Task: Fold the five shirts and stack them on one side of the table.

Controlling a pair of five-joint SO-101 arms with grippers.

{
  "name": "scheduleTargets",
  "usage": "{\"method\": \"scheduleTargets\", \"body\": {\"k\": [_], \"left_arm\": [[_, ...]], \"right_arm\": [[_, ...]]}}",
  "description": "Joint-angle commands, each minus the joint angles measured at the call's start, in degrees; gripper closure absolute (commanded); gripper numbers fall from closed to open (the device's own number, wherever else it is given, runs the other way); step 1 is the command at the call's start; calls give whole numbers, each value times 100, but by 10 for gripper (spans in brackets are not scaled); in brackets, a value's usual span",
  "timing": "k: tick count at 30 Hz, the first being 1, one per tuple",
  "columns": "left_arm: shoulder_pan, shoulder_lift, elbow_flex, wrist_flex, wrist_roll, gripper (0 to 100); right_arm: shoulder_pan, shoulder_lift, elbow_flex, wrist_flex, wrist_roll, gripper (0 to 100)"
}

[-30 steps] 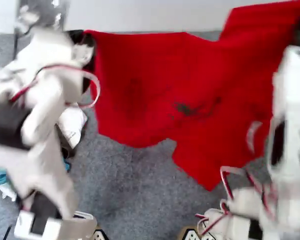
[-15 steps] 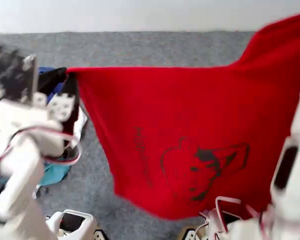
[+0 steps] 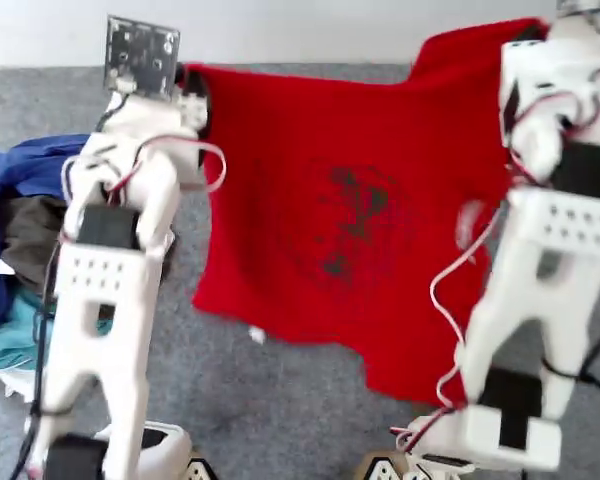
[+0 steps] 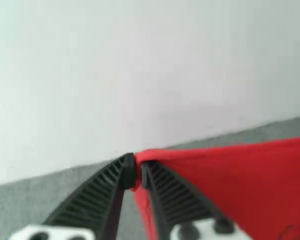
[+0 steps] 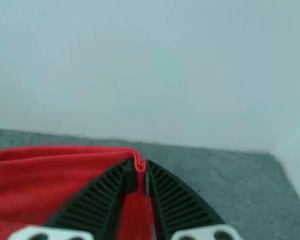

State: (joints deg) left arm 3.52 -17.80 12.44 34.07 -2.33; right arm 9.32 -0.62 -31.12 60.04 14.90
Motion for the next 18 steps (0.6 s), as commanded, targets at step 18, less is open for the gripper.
{"method": "scheduleTargets", "body": {"k": [18], "left_arm": [[202,501,-1068,1187,-18,986]], "right_arm": [[497,-435,-589,796,-774,991]]}}
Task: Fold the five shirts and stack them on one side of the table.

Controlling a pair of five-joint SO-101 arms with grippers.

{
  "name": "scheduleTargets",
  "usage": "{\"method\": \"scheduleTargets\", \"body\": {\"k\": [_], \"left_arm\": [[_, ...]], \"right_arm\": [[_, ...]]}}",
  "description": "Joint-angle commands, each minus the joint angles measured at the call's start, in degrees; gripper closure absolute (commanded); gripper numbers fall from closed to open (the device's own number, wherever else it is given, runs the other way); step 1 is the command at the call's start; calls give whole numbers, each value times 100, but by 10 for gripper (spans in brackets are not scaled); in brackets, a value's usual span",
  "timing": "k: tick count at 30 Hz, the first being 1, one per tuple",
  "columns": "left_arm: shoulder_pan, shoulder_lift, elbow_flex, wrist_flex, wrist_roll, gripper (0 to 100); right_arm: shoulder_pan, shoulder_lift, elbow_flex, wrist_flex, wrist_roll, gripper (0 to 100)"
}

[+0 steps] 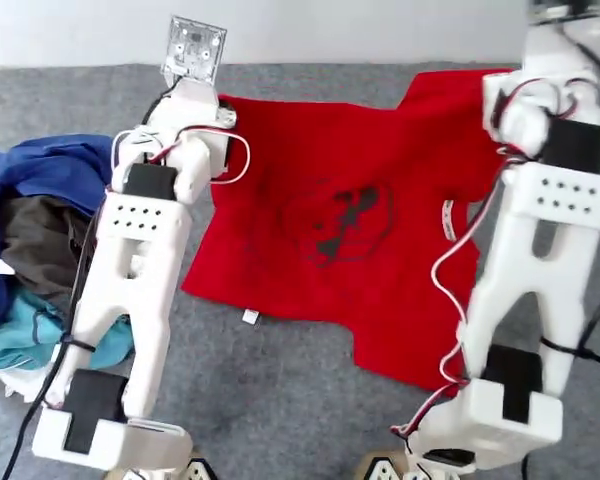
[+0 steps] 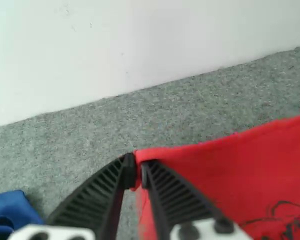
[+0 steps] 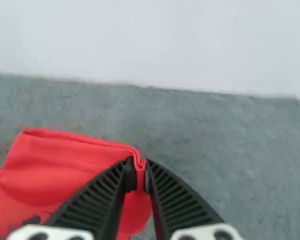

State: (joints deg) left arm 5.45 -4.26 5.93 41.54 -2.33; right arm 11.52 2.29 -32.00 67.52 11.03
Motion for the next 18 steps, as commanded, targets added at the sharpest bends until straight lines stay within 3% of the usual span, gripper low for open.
{"method": "scheduleTargets", "body": {"k": [1,7,13,18], "left_arm": [[62,-1196,-514,712,-18,986],[642,-3086,-1525,2602,-18,986],[721,-3323,-2273,3868,26,986],[721,-3332,-2598,4273,26,986]], "right_arm": [[321,-954,-607,66,-440,991],[365,-2343,-1275,-4,-422,991],[374,-3020,-1785,-295,-404,991],[374,-2809,-1829,-576,-396,991]]}}
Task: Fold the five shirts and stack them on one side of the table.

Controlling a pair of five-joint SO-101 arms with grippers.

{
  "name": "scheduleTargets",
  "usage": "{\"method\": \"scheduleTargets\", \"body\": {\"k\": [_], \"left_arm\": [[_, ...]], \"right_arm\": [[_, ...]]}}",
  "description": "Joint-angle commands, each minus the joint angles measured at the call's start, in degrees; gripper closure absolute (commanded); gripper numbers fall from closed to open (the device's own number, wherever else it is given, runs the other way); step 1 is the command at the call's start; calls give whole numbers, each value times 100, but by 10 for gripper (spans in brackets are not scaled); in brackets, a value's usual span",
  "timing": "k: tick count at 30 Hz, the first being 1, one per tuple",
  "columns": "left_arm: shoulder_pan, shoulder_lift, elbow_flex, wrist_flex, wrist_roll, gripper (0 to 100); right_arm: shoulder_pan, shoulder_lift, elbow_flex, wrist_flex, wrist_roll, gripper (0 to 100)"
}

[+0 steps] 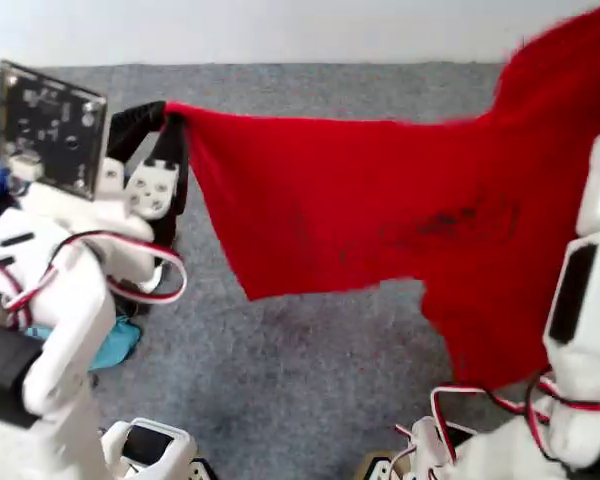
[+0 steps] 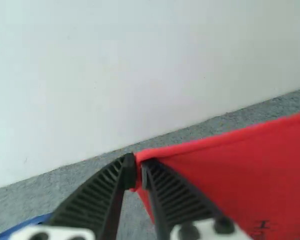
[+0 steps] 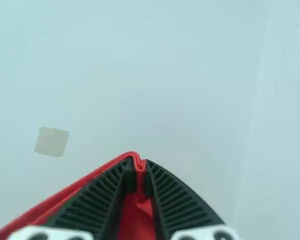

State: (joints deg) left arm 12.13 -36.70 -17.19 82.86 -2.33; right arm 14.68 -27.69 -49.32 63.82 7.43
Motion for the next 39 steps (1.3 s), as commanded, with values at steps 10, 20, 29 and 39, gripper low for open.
{"method": "scheduleTargets", "body": {"k": [10,20,29,39], "left_arm": [[9,651,1499,-1978,-18,986],[-818,4255,1218,-5020,0,986],[-343,5996,-1745,-2708,-26,986],[220,6110,-2185,651,-475,987]], "right_arm": [[-75,2246,-35,-189,132,991],[-330,4690,-79,-848,316,991],[-286,5209,-343,-400,334,991],[-286,4734,-826,2563,2040,991]]}}
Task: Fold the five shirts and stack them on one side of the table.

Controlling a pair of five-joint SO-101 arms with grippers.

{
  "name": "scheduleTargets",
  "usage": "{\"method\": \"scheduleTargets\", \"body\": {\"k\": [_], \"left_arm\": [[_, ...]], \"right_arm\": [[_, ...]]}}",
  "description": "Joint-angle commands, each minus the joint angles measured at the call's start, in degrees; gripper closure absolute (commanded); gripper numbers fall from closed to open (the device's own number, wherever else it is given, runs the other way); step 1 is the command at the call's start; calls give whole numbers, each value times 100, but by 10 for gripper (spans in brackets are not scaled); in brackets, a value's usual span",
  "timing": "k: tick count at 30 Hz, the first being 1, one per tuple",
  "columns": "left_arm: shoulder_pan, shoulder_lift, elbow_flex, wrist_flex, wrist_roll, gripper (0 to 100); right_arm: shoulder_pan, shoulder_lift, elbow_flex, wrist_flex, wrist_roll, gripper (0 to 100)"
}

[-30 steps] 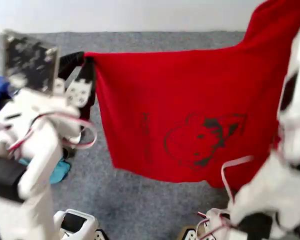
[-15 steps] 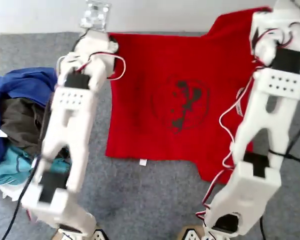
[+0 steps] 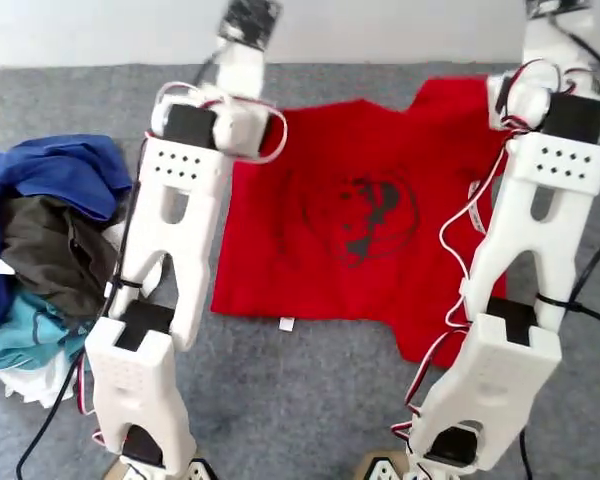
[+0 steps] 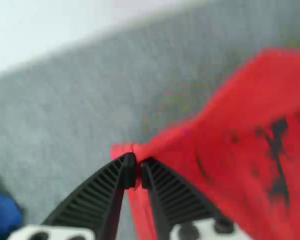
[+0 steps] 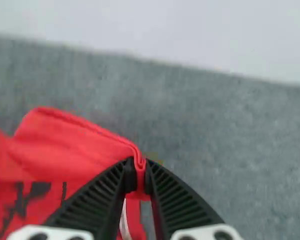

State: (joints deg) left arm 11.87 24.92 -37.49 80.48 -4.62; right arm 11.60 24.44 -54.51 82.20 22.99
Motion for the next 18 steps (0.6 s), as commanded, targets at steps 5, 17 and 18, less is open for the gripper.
{"method": "scheduleTargets", "body": {"k": [5,17,18], "left_arm": [[343,0,646,1248,-299,987],[141,-1301,4391,-457,-510,987],[149,-1591,4699,-607,-554,987]], "right_arm": [[66,-646,-290,1947,1538,991],[1147,-1385,1705,2035,2998,991],[1138,-1534,1969,2026,3051,990]]}}
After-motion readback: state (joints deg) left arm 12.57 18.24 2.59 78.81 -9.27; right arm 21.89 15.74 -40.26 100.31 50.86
